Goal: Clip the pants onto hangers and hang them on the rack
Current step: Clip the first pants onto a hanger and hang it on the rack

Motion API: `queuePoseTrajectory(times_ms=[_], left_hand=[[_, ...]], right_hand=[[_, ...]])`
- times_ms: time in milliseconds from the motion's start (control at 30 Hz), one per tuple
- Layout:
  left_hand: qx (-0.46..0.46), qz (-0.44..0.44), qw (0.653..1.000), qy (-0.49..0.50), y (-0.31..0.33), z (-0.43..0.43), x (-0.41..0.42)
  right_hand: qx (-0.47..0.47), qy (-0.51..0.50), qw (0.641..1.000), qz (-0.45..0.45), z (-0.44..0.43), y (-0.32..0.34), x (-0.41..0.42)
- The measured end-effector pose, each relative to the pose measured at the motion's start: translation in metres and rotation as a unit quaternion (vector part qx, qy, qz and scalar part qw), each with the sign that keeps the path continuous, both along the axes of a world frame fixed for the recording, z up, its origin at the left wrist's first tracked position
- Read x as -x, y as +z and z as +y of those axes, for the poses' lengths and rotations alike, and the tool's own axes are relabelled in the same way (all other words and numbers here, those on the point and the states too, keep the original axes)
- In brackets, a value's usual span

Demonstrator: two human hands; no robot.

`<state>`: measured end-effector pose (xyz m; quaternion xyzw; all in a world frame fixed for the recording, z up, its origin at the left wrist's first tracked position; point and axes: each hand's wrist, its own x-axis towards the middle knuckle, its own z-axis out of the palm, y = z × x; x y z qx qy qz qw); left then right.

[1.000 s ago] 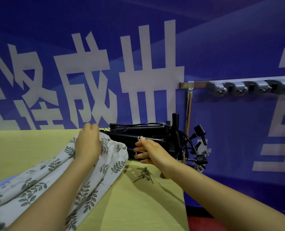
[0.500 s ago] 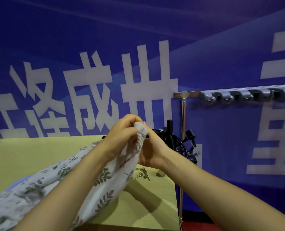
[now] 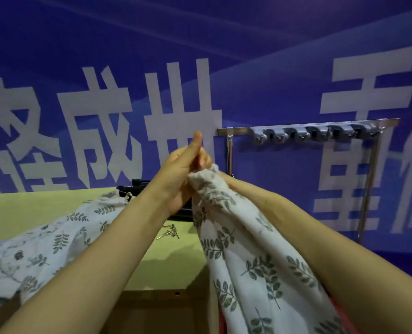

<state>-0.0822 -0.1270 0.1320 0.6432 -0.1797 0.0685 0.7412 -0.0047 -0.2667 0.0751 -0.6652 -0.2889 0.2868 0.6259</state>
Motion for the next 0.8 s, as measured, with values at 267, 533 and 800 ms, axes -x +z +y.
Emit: queuePoseTrajectory(times_ms=[267,533,800], left_hand=[[-0.059,0.117,0.975,0.181,-0.068,0.027,-0.027],[-0.085,0.063,0.982,0.156,-0.077,0.044,-0.012],[-0.274,0.029,0.938,0.209,-0.077,0.057,-0.005]], right_hand=[[0.094,-0.131,0.980,-0.121,-0.021,-0.033,-0.007],[0.167,-0.061,0.931,-0.319,0.017,-0.055,-0.008],[0.371,0.033,0.821,-0.433,0.015,-0.085,-0.005]])
